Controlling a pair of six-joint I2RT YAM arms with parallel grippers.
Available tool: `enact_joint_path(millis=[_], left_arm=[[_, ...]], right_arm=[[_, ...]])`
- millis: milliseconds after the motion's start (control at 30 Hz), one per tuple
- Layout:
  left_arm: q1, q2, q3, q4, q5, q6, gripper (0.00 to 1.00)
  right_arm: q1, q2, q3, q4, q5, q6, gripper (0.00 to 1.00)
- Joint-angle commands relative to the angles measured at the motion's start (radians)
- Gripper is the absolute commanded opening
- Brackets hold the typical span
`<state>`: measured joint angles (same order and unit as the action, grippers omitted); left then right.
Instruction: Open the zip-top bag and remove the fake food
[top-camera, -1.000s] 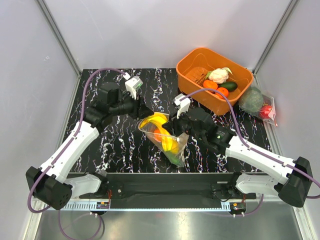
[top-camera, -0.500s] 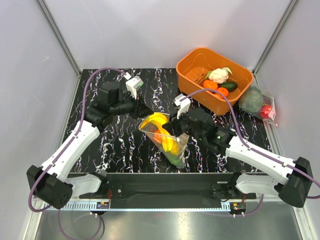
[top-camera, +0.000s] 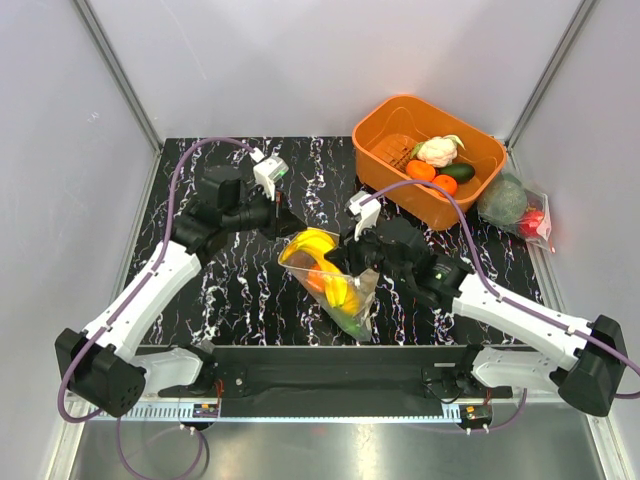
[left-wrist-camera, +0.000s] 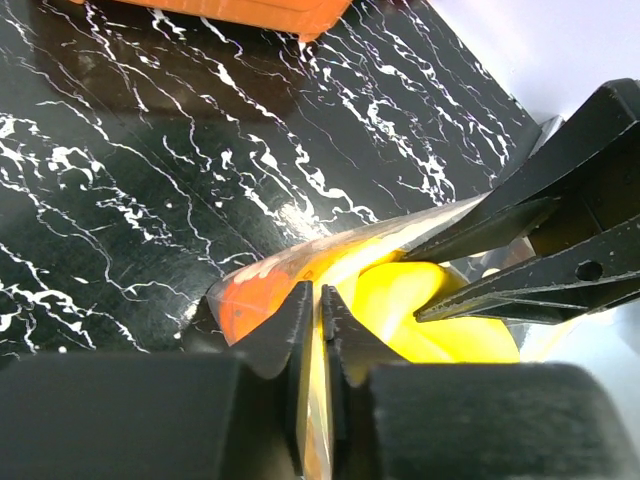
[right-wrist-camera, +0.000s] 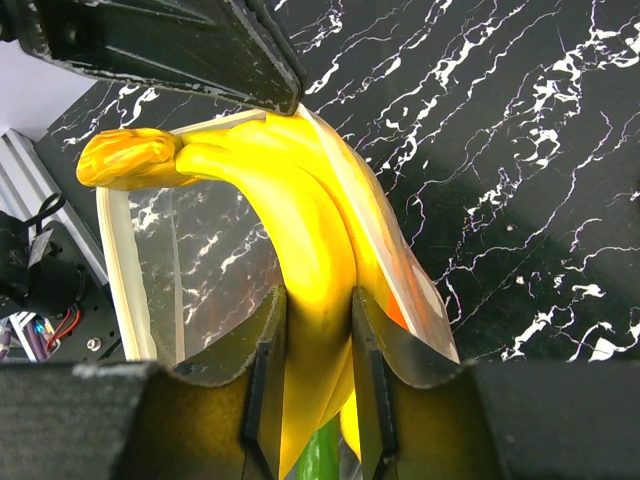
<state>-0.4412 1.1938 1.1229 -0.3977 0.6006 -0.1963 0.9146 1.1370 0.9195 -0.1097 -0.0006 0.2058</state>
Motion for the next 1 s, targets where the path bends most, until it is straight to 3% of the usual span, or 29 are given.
enact_joint_path(millis=[0,133,433,900,967], left_arm=[[0.009,0.013,-0.009,0.042,-0.028,0.018,0.07],[0.007,0.027,-0.011,0.037,-0.028,0.026,0.0],[0.012,0.032,-0.038,0.036,-0.062,0.049,0.0],[0.012,0.001,-0.054,0.06,-0.024,0.011,0.0],[0.012,-0.039,-0.083,0.062,-0.103,-0.029,0.07]], right_arm=[[0.009,-0.065,0.009,0.1,-0.065,-0.006,0.0],[0.007,-0.08,0.01,0.094,-0.029,-0.003,0.0],[0.007,-0.186,-0.031,0.088,0.135,0.004,0.0],[0.007,-0.234,-0.099,0.186,0.177,0.024,0.0],[0.007,-0.226,-0.111,0.194,0.204,0.036,0.0]])
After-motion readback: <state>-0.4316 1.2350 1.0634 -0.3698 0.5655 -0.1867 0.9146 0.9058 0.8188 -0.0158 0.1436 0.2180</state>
